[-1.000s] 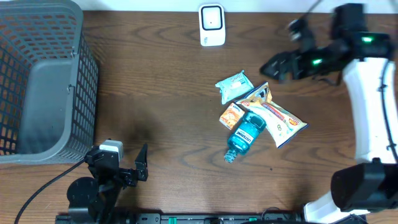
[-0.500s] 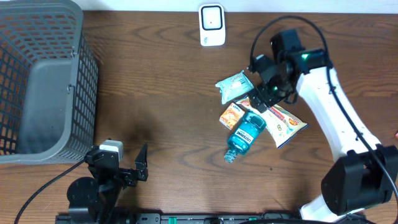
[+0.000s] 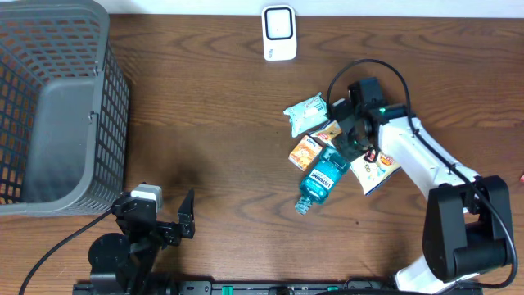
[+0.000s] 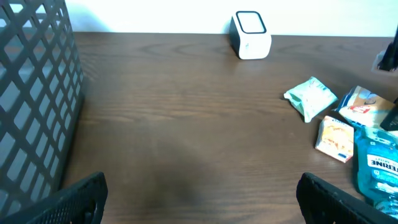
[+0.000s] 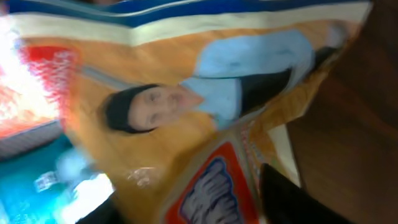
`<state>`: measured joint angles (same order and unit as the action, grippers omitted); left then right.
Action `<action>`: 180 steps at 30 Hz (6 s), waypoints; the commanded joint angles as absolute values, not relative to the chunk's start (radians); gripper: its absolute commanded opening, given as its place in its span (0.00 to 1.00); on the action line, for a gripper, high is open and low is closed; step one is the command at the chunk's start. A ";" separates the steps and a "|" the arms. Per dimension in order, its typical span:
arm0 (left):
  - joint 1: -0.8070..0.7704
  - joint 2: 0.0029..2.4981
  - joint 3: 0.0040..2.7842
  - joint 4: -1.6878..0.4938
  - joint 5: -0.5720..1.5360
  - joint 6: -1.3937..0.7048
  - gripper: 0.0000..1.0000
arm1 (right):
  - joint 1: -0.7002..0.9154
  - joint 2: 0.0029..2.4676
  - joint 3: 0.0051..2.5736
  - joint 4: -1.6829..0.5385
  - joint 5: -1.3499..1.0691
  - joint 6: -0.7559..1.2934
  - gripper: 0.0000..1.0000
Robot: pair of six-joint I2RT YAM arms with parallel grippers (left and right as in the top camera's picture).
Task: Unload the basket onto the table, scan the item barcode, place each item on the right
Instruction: 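Reach the right gripper to the yellow snack bag, then grasp the snack bag with the right gripper and lift it, then carry the snack bag to the white scanner and hold it there, then move the snack bag right past the table edge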
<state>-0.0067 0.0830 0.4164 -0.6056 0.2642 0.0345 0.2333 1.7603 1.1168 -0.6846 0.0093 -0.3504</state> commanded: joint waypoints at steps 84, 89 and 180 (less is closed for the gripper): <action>-0.002 0.079 0.426 -0.606 0.277 0.048 0.97 | -0.045 1.687 1.246 -1.039 -1.329 1.229 0.01; -0.002 0.079 0.426 -0.606 0.277 0.048 0.97 | -0.018 1.687 1.246 -0.889 -0.836 1.275 0.01; -0.002 0.079 0.426 -0.606 0.277 0.048 0.97 | 0.411 2.213 2.233 -0.430 0.220 -0.063 0.01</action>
<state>-0.0063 0.0830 0.4168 -0.6060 0.2642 0.0345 0.4404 2.4191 2.1994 -0.3668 0.1406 -0.0517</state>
